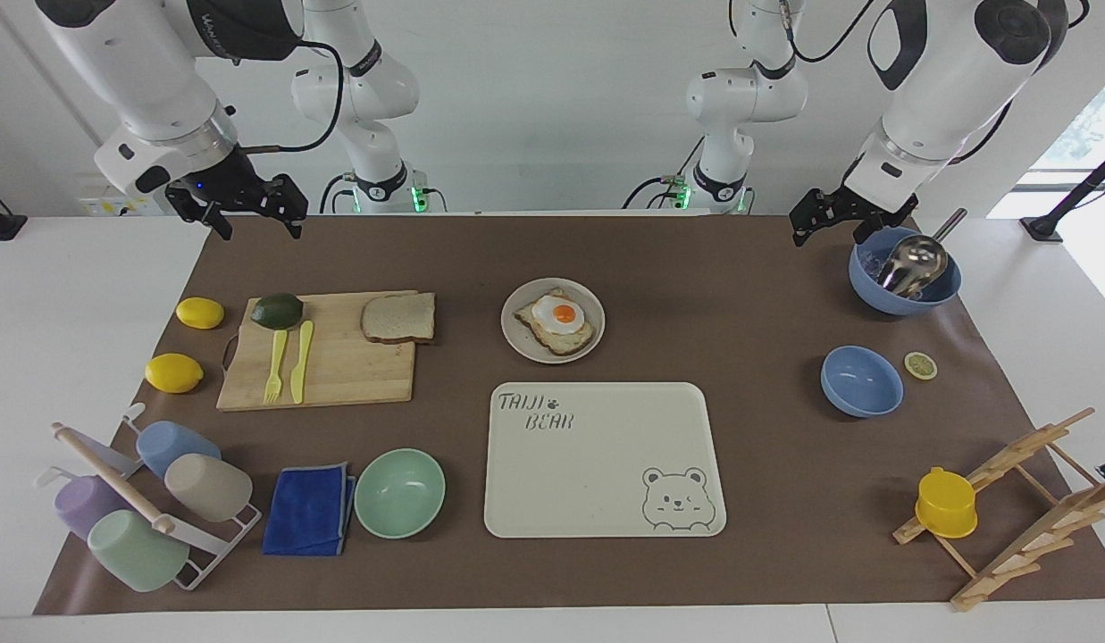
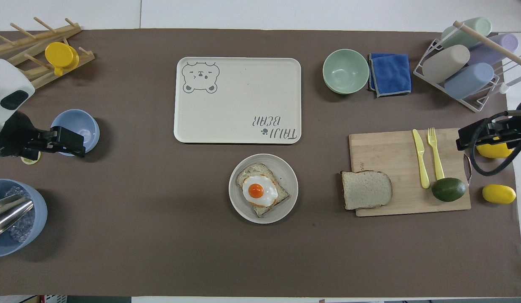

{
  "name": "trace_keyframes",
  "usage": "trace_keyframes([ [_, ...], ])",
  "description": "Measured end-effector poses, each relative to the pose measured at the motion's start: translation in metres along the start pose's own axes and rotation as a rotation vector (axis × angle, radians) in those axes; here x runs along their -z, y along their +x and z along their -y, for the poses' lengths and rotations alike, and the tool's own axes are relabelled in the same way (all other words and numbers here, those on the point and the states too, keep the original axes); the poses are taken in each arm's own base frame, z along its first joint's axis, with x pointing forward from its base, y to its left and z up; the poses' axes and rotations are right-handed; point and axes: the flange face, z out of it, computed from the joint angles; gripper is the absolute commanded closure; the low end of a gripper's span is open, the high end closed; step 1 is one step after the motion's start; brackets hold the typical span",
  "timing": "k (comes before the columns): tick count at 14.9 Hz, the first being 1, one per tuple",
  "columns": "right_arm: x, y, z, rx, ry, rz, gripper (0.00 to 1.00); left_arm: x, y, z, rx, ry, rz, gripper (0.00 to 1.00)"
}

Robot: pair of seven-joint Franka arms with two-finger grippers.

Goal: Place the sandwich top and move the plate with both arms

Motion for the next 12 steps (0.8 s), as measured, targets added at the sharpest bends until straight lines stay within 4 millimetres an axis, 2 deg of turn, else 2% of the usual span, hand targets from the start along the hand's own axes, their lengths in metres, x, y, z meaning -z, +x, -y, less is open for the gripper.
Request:
trace_keyframes([
  [9,-0.0003,-0.0003,-0.0067,-0.012,0.002,0.002,0.0,0.0,0.0,0.0,0.0,0.0,0.0,0.0],
  [12,-0.0039,-0.0041,-0.0003,-0.001,0.001,0.038,0.0,0.0,0.0,0.0,0.0,0.0,0.0,0.0],
])
